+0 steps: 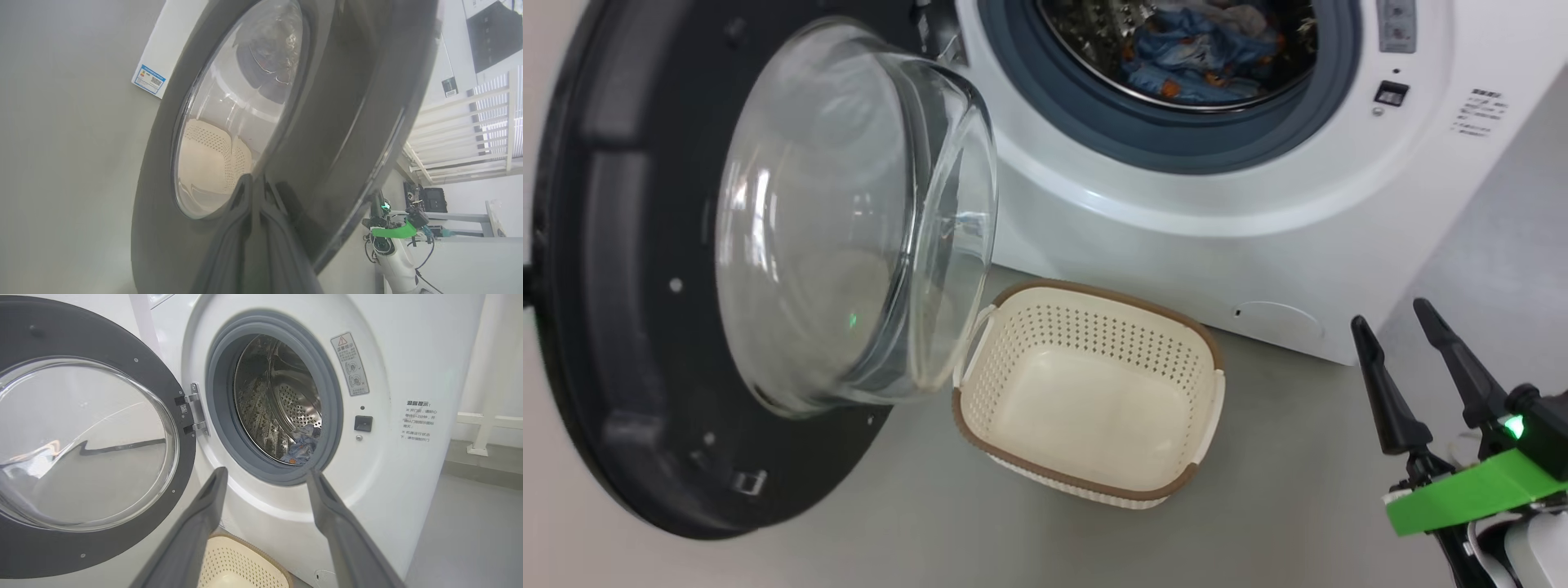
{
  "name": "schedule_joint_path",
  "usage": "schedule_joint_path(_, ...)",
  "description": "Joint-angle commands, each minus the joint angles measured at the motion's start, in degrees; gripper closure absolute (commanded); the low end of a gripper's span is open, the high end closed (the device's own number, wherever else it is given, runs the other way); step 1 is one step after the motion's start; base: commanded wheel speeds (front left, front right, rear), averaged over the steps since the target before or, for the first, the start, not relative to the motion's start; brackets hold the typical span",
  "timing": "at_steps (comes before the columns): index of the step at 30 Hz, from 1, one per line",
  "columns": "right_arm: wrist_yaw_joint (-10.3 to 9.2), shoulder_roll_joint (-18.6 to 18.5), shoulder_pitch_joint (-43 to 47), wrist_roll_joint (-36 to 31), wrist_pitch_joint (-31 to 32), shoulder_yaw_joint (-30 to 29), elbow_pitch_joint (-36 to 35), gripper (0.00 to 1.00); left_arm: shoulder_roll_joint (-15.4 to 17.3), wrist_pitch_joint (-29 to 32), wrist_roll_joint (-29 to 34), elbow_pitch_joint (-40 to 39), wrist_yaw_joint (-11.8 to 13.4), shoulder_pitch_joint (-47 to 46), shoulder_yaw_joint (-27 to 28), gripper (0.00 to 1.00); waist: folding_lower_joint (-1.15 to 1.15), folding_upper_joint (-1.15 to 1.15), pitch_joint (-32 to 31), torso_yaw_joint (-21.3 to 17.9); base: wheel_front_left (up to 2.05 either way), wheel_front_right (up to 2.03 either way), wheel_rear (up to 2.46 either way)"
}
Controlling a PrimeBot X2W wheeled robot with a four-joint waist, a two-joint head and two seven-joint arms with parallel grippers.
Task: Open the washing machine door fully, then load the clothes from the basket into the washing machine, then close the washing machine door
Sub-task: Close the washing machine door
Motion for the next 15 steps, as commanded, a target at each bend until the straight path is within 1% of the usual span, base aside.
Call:
schedule_joint_path(1, 0.26, -0.24, 1.00, -0.82, -0.45, 0.58, -1.51, 0.00, 2.59, 0.95, -1.17, -3.07, 0.04, -0.25, 1.27, 1.00, 0.00, 0.00, -1.34, -1.45, 0.00, 0.00, 0.00)
schedule_joint_path(9, 0.26, 0.36, 2.85, -0.83, -0.45, -0.91, -2.08, 0.00, 0.76, 2.80, -1.97, -9.84, 0.18, 1.46, -0.53, 1.00, 0.00, 0.00, -2.90, -4.88, 0.00, 0.00, 0.00)
schedule_joint_path(15, 0.26, 1.09, 3.30, -0.99, -0.45, -1.45, -2.45, 0.00, -0.72, 2.24, -1.81, -13.25, 0.23, 2.04, -1.22, 1.00, 0.00, 0.00, -3.10, -7.68, 0.00, 0.00, 0.00)
